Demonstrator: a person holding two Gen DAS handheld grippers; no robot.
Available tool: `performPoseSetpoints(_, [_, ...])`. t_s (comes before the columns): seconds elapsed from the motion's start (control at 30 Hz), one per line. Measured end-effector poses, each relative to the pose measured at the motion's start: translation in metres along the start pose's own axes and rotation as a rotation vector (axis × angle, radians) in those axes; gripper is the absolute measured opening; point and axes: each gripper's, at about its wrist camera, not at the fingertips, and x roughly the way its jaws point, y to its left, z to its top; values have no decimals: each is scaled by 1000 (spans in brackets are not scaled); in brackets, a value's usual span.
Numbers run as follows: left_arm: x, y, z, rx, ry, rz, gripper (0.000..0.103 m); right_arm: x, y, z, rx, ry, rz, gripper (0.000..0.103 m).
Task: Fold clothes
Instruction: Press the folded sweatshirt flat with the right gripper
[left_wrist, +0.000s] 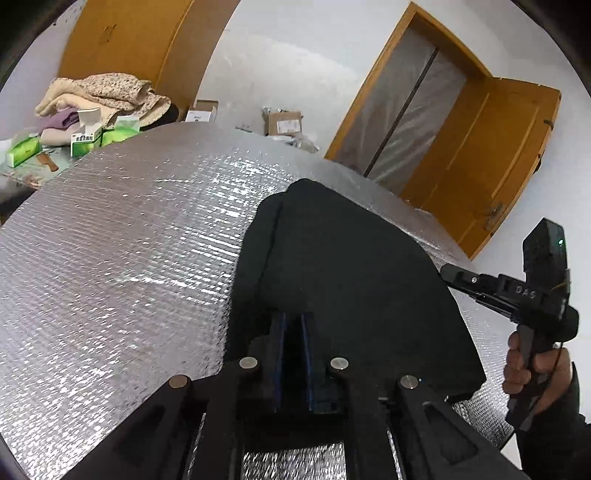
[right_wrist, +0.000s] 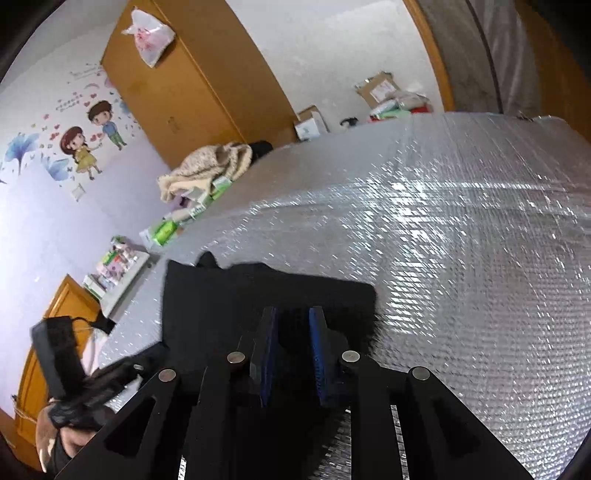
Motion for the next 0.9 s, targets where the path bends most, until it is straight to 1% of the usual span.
performPoseSetpoints(0.1, [-8,-7,8,3,-3,5,9,0,-3,1,10,-7,-3,19])
performPoseSetpoints(0.2, [-12,-21,21,39,-43,-8,9,0,-1,4,0,-19,-11,19])
performPoseSetpoints(0.27, [-8,-31,35,69,-58,-10,9,1,0,6,-5,-23,-16,19])
performPoseSetpoints(0.43, [20,-53,66,153,-68,17,9,4,-1,8,-4,-29,-27,19])
performPoseSetpoints(0.53, [39,-50,76,160,-56,59,9,8,-3,12,1,-30,-37,19])
performPoseSetpoints(0.63, [59,-36,78,132,-3,92,8,15,-4,14,-2,-24,-54,19])
performPoseSetpoints(0.67, [65,-31,76,124,15,87,8,18,-4,14,-5,-19,-61,19])
performPoseSetpoints(0.77, [72,-28,68,139,35,85,8,30,-3,13,-25,3,-94,19])
performPoseSetpoints(0.9, [76,-29,69,146,55,93,7,40,-3,13,-35,10,-118,18])
